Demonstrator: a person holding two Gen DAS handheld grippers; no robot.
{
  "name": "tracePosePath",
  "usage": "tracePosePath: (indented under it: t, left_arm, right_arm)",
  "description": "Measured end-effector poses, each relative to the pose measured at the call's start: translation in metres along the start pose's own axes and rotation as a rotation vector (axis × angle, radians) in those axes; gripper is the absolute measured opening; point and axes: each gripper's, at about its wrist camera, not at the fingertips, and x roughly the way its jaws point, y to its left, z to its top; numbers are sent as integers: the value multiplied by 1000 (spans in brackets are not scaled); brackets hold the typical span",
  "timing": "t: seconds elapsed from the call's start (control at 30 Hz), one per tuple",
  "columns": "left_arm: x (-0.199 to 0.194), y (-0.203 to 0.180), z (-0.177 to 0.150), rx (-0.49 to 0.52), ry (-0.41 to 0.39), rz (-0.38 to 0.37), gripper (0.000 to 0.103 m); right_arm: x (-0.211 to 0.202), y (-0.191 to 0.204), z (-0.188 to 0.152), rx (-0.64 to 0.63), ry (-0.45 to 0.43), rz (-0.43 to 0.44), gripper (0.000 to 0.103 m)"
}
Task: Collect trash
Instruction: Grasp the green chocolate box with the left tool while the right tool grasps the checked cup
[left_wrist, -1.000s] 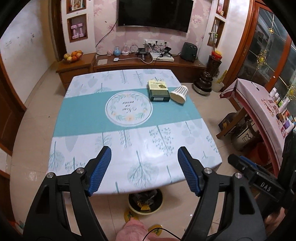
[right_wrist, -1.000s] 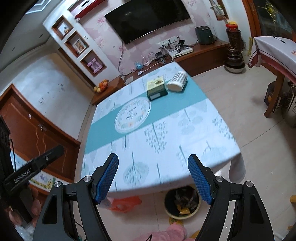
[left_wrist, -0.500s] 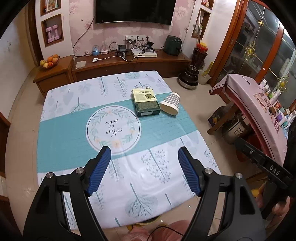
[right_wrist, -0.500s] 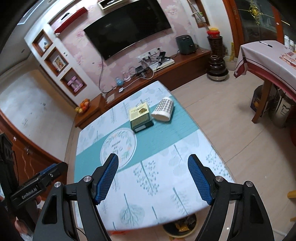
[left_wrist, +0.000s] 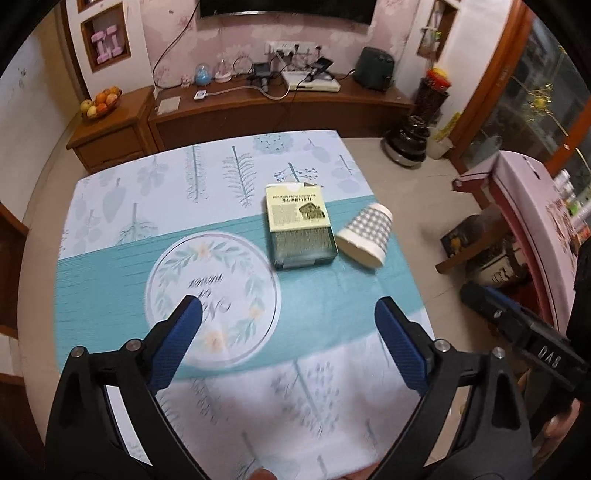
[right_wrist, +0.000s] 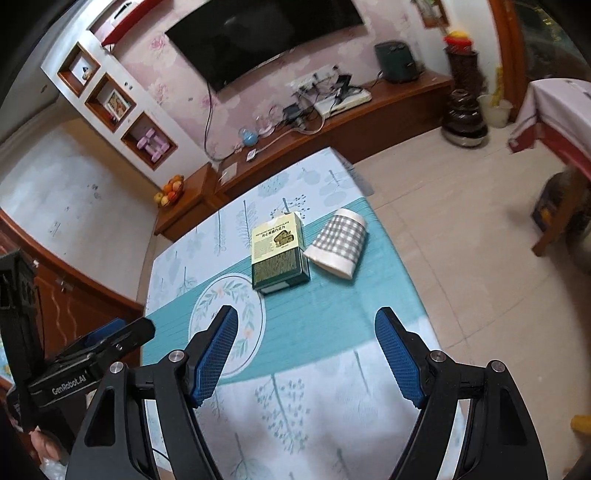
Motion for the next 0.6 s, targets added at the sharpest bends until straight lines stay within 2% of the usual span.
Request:
tracePosePath:
  t: [0.1, 0.27, 0.43, 0.6]
  left_arm:
    - [48, -12, 31, -17, 30, 27, 94]
    - [114, -18, 66, -60, 76, 58, 94]
    - [166, -11, 81, -114, 143, 76, 94]
    - [202, -9, 82, -138, 186, 72, 95]
  right_arm:
    - [53, -23, 33, 18, 77, 32, 79]
    - [142, -58, 74, 50, 174, 44, 75]
    - [218, -76, 93, 72, 243, 57, 70]
    - [265, -86, 93, 108, 307, 90, 63]
